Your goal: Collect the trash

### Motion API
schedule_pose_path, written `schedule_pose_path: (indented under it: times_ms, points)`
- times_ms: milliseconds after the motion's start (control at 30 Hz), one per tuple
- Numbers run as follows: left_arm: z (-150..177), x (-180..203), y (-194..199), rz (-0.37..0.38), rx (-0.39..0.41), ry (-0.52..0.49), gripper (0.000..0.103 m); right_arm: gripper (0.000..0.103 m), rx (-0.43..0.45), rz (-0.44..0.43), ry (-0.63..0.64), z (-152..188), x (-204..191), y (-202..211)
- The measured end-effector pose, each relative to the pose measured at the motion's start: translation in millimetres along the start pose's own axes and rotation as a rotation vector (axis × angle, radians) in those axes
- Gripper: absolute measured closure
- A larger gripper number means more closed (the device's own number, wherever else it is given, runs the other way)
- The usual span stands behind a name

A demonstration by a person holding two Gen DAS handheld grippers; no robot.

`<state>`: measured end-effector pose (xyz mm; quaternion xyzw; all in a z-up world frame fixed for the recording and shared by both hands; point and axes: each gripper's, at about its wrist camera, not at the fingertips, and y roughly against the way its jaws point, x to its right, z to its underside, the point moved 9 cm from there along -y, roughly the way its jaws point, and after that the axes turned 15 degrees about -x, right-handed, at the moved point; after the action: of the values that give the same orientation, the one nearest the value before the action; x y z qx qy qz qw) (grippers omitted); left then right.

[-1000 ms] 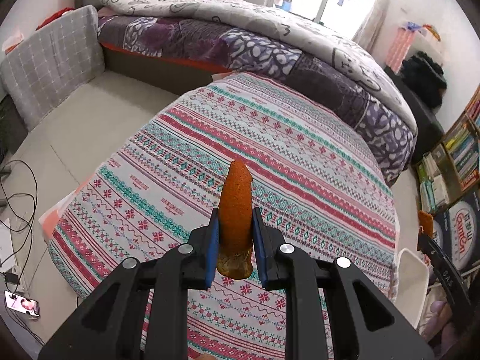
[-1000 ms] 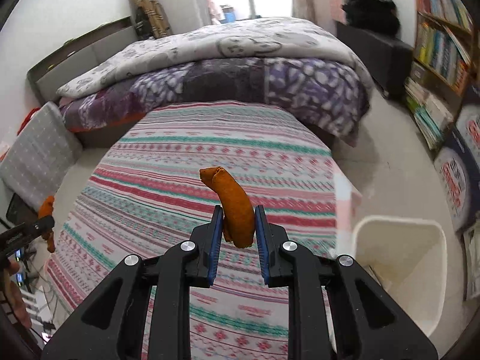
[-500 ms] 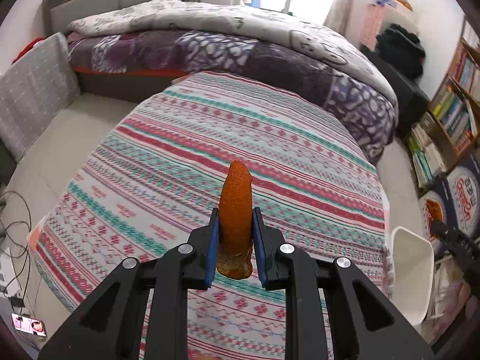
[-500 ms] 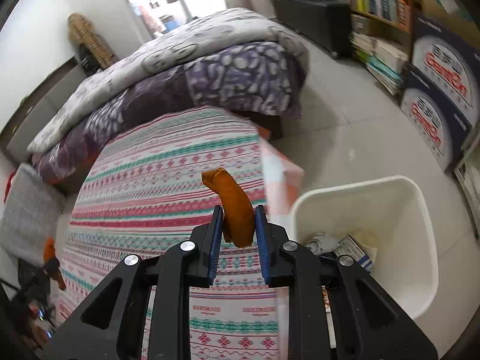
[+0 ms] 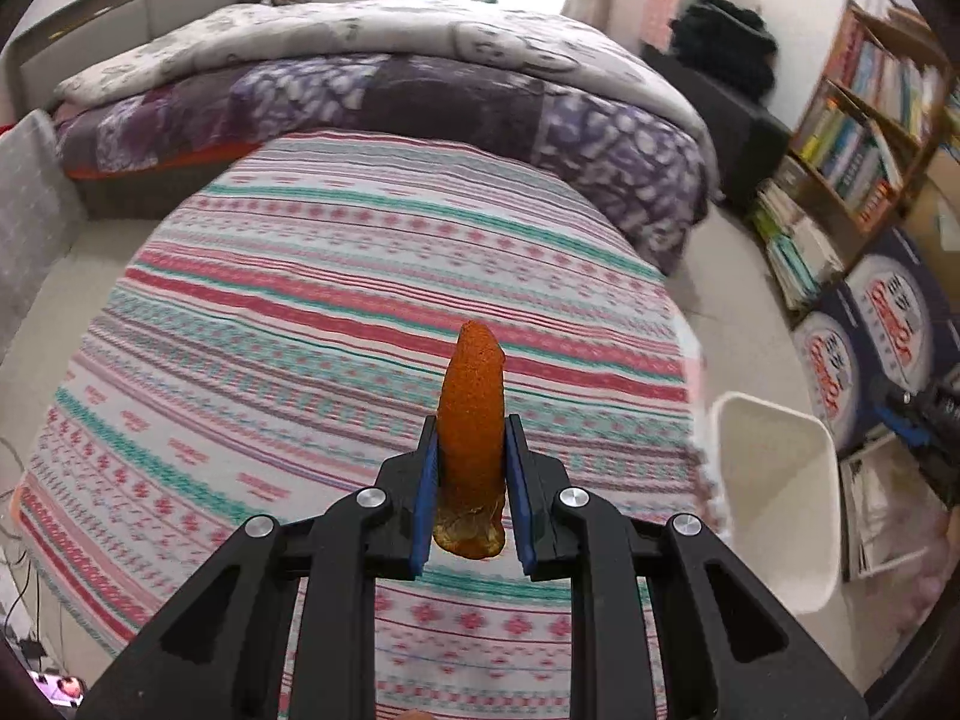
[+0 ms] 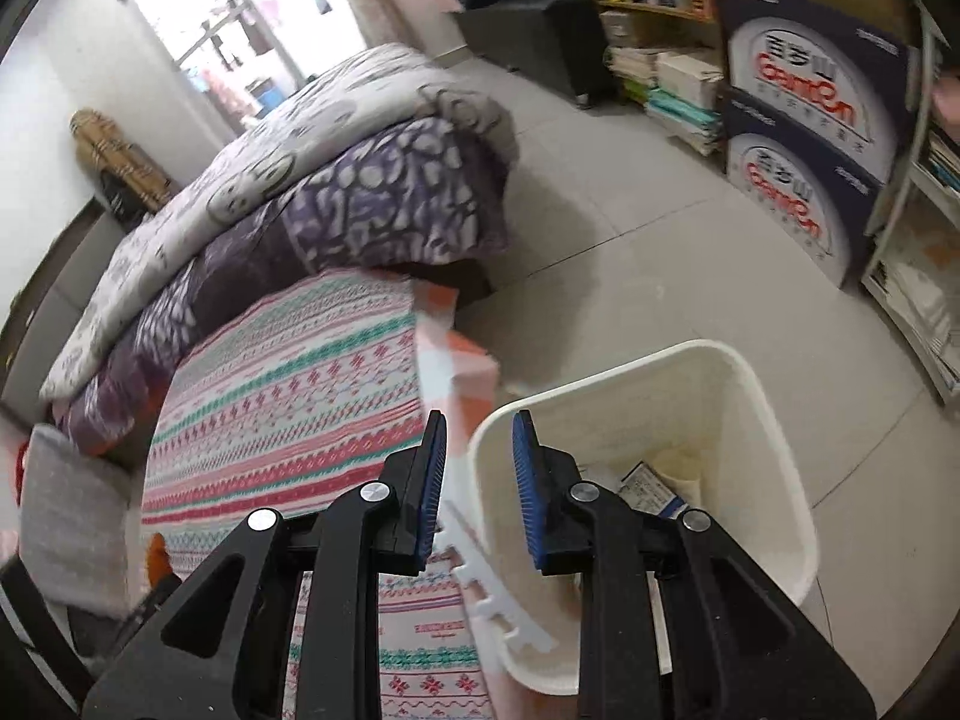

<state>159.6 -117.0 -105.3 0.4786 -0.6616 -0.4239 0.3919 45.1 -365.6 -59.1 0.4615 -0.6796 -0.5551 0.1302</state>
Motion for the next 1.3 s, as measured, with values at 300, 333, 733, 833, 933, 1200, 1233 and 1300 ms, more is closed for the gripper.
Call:
schedule_pose_path:
  times_ms: [300,333,733,833,933,1200,1233,1300]
  points:
    - [7,48,-16,0.023,-0.022,-0.074,0.082,0.032,-0.158,0.032,0.006,15,24,-30]
    - [7,48,-17,0.021,-0.024,-0.076,0.082,0.027,-0.191,0.038,0.026,21,21,-38]
    - [-1,1,-3,0.021,-0.014,0.020,0.082,0.030,-0.485,0.177,0.359,99,-31,-132]
    - [-3,-11,0,0.018,-0.011,0.040,0.082,0.050,-0.511,0.190,0.355,101,-26,-139]
    - [-4,-19,3,0.027,-0.013,0.061,0.082,0.077,-0.505,0.171,0.365,100,-29,-135]
    - [-8,-28,15,0.058,0.011,0.090,0.082,0.080,-0.355,0.013,0.375,82,-62,-88]
    - [-8,-27,15,0.056,0.010,0.088,0.082,0.080,-0.328,0.003,0.380,78,-66,-82]
    - [-7,-27,15,0.050,0.009,0.083,0.082,0.080,-0.276,0.008,0.390,69,-71,-73]
